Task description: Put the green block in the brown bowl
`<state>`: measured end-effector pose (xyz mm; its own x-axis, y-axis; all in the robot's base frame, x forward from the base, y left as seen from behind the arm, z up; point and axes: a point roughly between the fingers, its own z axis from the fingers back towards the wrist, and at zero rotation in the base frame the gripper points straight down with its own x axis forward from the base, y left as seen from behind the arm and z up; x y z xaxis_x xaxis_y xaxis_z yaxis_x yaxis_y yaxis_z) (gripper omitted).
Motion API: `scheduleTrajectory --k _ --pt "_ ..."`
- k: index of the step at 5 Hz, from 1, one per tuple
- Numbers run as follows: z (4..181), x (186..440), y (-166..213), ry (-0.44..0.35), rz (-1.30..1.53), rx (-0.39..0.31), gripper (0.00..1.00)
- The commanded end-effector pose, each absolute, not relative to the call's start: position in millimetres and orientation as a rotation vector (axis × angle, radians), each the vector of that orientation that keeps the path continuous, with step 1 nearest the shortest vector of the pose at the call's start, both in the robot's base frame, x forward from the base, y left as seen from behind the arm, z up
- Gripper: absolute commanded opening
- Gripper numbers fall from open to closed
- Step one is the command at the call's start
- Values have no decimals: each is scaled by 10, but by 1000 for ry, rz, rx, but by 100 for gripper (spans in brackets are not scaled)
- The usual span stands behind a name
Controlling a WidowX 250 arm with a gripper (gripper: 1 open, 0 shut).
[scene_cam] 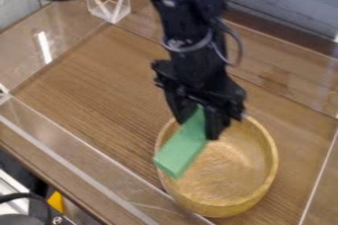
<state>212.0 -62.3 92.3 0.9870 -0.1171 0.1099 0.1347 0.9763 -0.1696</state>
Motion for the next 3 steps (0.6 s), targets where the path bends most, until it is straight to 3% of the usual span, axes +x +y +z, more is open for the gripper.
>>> scheduleTrajectory --k 1,3 --pt "860 2129 -860 -140 -150 -164 0" --pt "846 2089 -795 -155 -96 -120 0"
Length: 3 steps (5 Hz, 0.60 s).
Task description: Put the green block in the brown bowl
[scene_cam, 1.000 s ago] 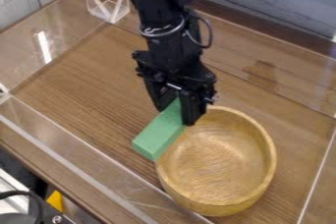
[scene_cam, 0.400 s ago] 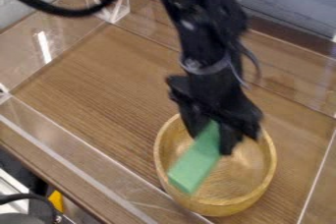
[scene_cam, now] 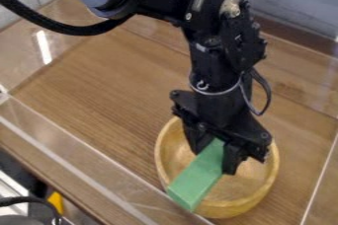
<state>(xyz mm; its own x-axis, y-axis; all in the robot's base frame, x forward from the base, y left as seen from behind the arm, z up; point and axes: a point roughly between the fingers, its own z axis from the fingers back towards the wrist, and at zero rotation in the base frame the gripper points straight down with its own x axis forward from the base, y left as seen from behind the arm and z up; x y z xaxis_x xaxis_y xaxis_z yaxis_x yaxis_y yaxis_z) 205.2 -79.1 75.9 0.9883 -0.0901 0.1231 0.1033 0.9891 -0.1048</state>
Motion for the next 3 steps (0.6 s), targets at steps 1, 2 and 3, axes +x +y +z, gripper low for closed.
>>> scheduleTrajectory --k 1,2,3 --pt "779 2123 -828 -153 -108 -113 0" --pt "672 2158 -845 -150 -123 -100 0" --pt "608 2142 -843 -150 -115 -88 0"
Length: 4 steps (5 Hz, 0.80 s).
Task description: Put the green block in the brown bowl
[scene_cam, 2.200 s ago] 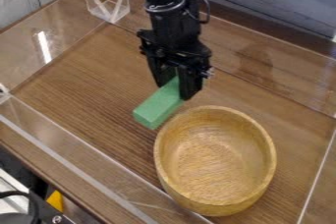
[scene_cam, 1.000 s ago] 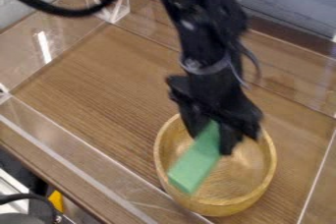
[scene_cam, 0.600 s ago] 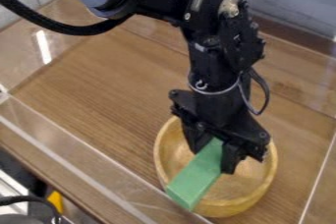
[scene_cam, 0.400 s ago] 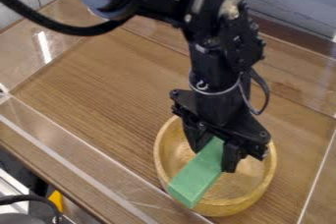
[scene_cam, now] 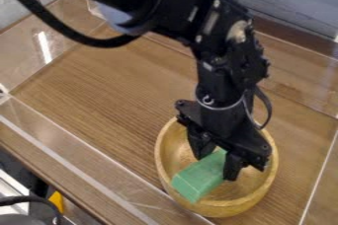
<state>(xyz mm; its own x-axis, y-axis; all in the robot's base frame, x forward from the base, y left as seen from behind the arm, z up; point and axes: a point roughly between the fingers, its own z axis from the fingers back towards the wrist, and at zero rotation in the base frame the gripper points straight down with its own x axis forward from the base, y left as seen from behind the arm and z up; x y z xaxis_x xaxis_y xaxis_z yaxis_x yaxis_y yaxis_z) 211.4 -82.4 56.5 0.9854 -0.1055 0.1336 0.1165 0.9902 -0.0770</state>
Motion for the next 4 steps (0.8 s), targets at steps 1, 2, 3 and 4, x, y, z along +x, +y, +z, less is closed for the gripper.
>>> scheduleTrajectory --k 1,2,3,4 --pt "579 2124 -870 -148 -105 -82 0" --pt "642 2158 -870 -150 -55 -76 0" --pt "703 2197 -878 -153 -8 -72 0" --pt "485 2201 -816 -159 37 -62 0"
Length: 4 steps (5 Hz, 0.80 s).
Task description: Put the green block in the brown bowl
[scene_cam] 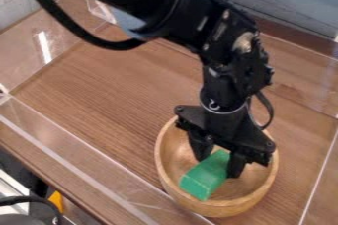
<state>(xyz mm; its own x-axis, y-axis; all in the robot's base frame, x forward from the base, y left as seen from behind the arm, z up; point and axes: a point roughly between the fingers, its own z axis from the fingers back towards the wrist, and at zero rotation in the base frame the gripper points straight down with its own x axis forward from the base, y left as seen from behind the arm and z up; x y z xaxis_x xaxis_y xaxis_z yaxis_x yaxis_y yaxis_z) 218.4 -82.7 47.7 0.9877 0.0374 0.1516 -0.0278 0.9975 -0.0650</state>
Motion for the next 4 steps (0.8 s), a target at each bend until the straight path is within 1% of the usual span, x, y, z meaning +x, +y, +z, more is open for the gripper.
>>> scheduleTrajectory --k 1,2,3,4 --pt "334 2201 -772 -162 81 -61 0" --pt "379 2231 -697 -159 81 -64 0" --pt "456 2236 -688 -157 100 -79 100" --pt "700 2300 -643 -168 134 -93 100"
